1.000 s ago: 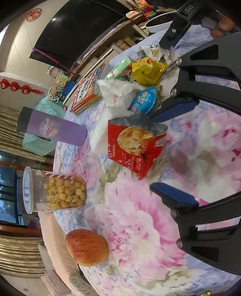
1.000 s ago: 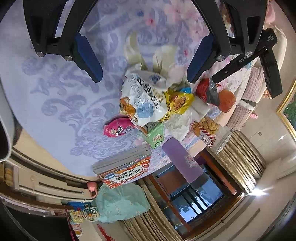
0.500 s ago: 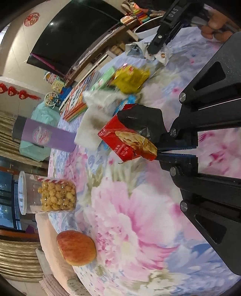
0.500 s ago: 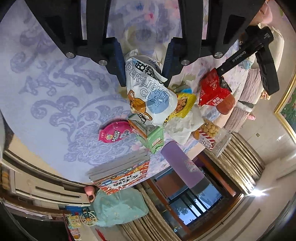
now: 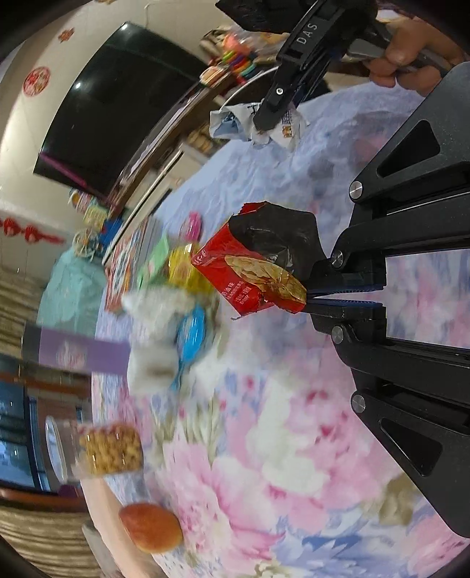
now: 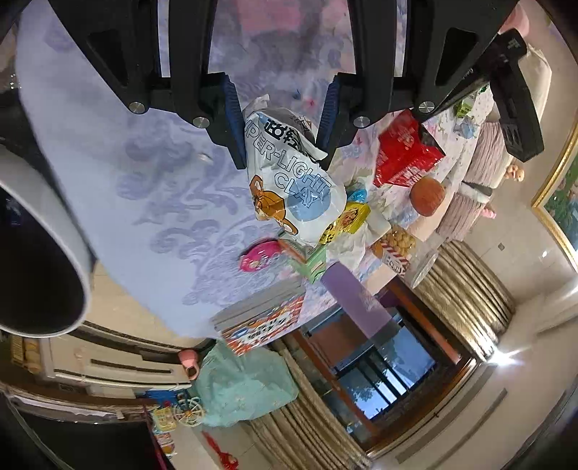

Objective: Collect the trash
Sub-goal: 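Carry the red chip packet and white snack bag toward the trash bin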

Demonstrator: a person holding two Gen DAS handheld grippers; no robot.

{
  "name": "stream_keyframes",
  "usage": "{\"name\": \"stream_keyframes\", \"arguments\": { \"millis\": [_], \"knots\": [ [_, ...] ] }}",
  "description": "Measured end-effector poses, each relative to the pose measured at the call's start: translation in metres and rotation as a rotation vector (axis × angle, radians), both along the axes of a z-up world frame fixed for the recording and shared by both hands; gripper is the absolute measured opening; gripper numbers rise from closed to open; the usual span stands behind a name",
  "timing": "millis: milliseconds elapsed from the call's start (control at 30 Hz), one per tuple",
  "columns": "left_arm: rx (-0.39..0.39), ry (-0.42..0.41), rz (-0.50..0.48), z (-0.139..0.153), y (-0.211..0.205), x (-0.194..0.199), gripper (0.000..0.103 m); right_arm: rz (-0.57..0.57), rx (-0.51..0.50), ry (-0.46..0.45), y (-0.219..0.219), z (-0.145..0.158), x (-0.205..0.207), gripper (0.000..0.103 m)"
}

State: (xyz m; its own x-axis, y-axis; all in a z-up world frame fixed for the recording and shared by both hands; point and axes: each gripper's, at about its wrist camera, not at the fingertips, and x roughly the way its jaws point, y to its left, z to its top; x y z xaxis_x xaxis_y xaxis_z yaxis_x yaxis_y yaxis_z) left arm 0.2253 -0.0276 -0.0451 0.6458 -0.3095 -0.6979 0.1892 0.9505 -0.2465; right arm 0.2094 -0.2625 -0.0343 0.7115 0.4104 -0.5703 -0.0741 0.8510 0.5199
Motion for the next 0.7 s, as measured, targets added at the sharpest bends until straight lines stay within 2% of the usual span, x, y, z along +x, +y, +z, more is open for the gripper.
{"name": "stream_keyframes", "arguments": {
  "millis": [700],
  "knots": [
    [0.011,-0.022,-0.222,0.013,-0.111,-0.026,0.002,-0.188,-0.037,-0.045,-0.091,0.011,-0.062,0.038]
  ]
}}
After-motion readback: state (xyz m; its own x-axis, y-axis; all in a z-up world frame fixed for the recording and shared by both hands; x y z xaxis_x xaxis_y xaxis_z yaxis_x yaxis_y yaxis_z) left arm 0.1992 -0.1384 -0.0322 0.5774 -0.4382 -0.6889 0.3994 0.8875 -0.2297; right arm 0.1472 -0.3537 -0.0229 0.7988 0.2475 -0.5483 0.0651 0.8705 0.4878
